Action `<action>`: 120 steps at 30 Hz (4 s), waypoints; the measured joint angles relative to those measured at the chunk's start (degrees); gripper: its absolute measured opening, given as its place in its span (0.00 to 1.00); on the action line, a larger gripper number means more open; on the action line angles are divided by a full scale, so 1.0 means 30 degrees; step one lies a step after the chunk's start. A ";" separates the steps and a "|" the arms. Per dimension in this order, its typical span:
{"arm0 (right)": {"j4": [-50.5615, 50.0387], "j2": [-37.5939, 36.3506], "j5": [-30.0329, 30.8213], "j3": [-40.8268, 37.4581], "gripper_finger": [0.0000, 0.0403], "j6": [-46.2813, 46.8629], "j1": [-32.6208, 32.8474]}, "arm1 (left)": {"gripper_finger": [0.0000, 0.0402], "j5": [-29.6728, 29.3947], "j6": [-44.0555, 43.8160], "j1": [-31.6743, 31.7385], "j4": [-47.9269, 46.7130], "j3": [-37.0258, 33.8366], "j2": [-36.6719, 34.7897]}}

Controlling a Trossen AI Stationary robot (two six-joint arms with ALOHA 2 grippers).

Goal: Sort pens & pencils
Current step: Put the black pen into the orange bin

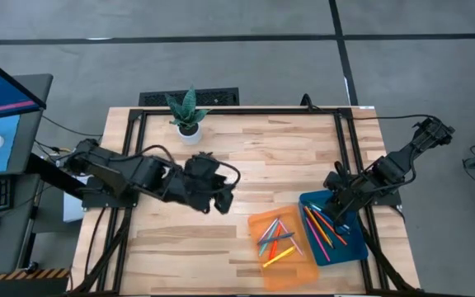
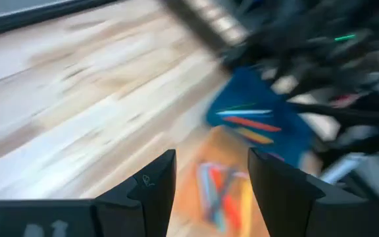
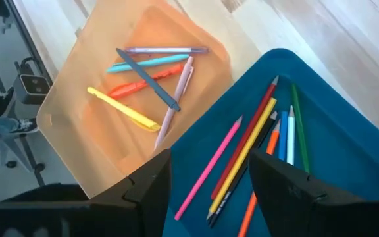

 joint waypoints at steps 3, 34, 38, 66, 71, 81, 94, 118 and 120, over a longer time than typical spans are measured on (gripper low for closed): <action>0.0044 0.0000 0.0009 0.0000 0.55 -0.0240 0.0000 | 0.44 0.0843 -0.1062 0.0747 -0.2331 -0.0007 0.0015; -0.0115 0.0000 0.0055 -0.0007 0.55 -0.0028 -0.1005 | 0.44 0.7453 0.8293 1.1924 0.3803 -1.6517 -0.0357; -0.0111 0.0000 0.0055 -0.0007 0.55 0.0395 -0.1005 | 0.44 0.6321 0.8282 1.1916 0.4246 -1.7272 -0.0328; -0.0103 0.0000 0.0024 -0.0007 0.55 0.0455 -0.1005 | 0.44 0.8110 1.0293 1.0938 0.6220 -1.5346 -0.0254; -0.0103 0.0000 0.0041 -0.0007 0.55 0.0462 -0.1005 | 0.44 0.8428 1.1398 1.2377 0.6929 -1.6611 -0.0219; -0.0103 0.0000 0.0048 -0.0007 0.55 0.0475 -0.1005 | 0.44 0.9013 1.2919 1.3354 0.8086 -1.7360 -0.0098; -0.0111 -0.0007 0.0033 -0.0007 0.55 0.0973 -0.1005 | 0.43 0.9323 1.2730 1.3339 0.7988 -1.7268 0.2200; -0.0111 -0.0007 0.0048 -0.0007 0.55 0.0797 -0.1005 | 0.04 1.0264 0.6741 0.8492 0.6088 -1.2405 0.2302; -0.0111 -0.0007 0.0048 -0.0007 0.55 0.0762 -0.1005 | 0.04 1.0242 0.6014 0.7511 0.6081 -1.1295 0.2302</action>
